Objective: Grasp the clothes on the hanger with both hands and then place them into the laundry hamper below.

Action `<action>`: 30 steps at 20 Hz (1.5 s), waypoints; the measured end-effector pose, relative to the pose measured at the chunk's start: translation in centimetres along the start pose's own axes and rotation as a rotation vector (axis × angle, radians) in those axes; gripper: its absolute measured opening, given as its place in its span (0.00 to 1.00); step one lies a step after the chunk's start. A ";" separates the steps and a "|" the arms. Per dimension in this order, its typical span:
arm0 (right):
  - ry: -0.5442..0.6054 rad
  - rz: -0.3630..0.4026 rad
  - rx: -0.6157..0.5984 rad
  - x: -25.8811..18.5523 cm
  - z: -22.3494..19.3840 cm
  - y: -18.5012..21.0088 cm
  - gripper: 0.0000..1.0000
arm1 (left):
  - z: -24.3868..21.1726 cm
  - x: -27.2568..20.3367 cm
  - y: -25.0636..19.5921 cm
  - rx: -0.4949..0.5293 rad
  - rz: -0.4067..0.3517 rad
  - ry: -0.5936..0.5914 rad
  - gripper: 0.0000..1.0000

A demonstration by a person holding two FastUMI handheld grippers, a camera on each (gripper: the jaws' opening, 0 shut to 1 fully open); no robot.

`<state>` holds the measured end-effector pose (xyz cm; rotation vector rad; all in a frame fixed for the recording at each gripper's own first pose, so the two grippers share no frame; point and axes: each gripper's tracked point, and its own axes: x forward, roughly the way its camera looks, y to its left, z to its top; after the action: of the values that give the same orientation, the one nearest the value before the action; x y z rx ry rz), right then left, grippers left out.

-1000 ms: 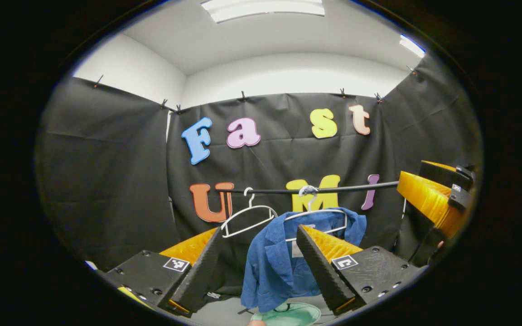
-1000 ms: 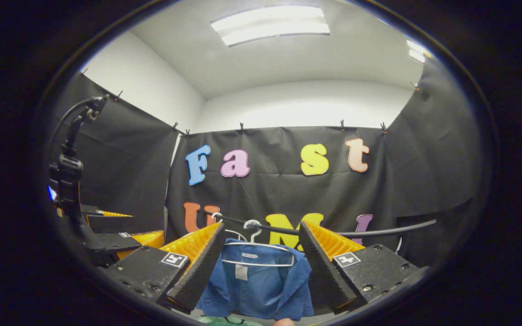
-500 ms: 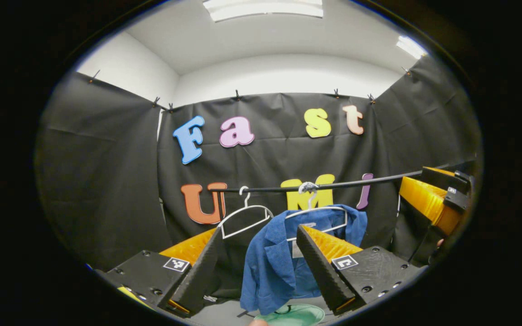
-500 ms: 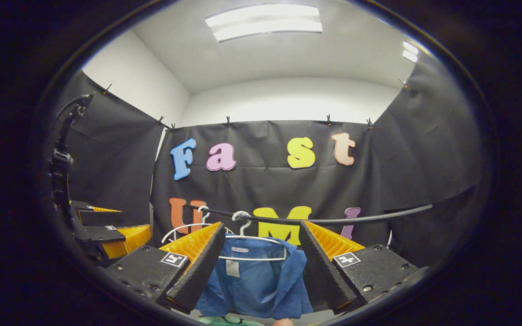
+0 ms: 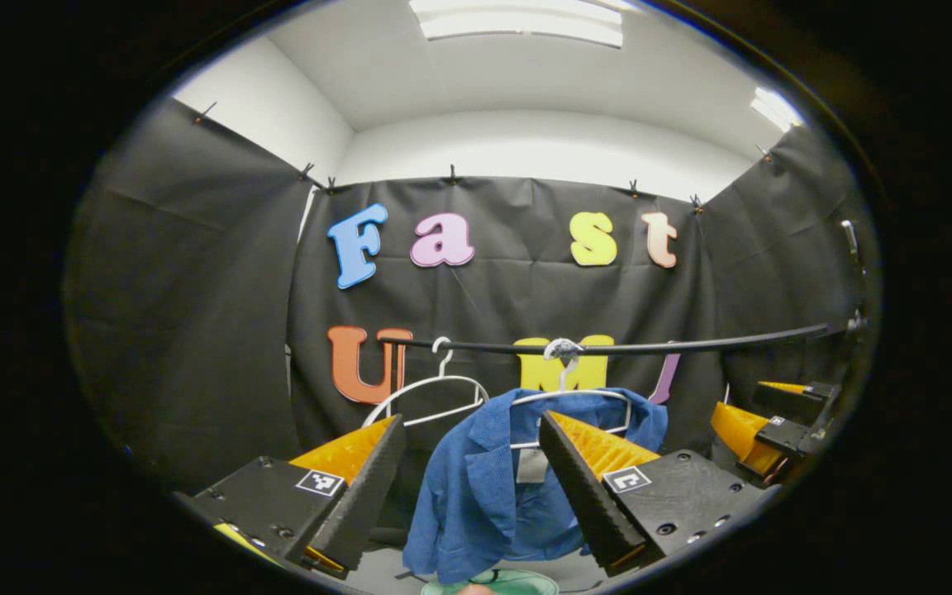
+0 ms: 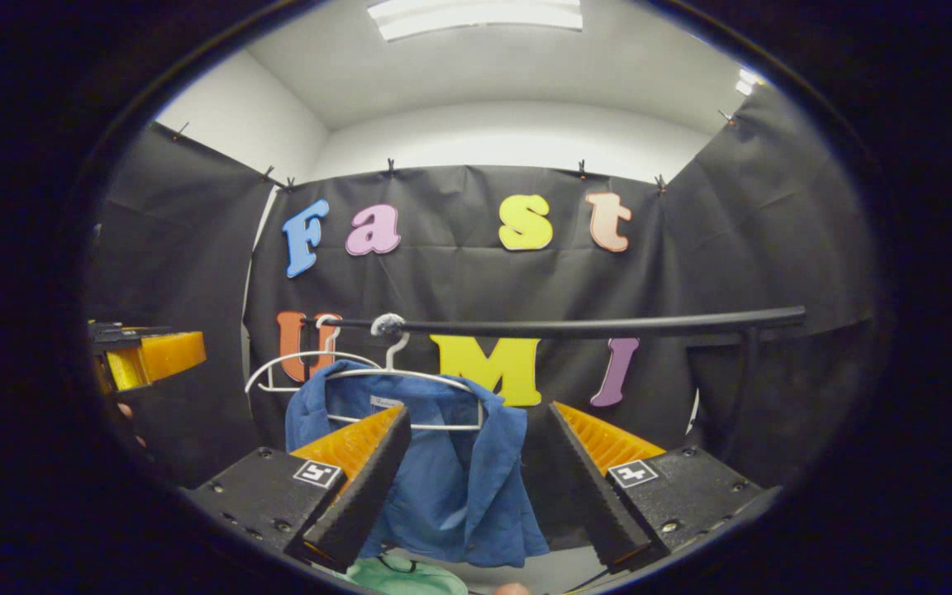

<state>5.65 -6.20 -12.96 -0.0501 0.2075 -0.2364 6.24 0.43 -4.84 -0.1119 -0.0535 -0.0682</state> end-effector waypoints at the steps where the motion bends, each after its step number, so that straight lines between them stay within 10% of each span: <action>1: 0.010 0.001 -0.009 0.8 -0.6 -0.2 1.00 | -0.5 0.4 0.1 -0.001 0.016 0.009 1.00; 23: 0.304 -0.066 0.057 17.2 -15.6 -2.4 0.99 | -18.0 13.5 -3.2 -0.045 0.090 0.317 1.00; 30: 0.309 -0.096 0.096 19.6 -17.9 -2.3 0.78 | -21.3 16.9 -2.5 -0.063 0.130 0.358 1.00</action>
<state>20.02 -13.51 -34.15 0.0722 0.5019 -0.3490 23.98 -5.52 -24.70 -0.1643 0.3133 0.0403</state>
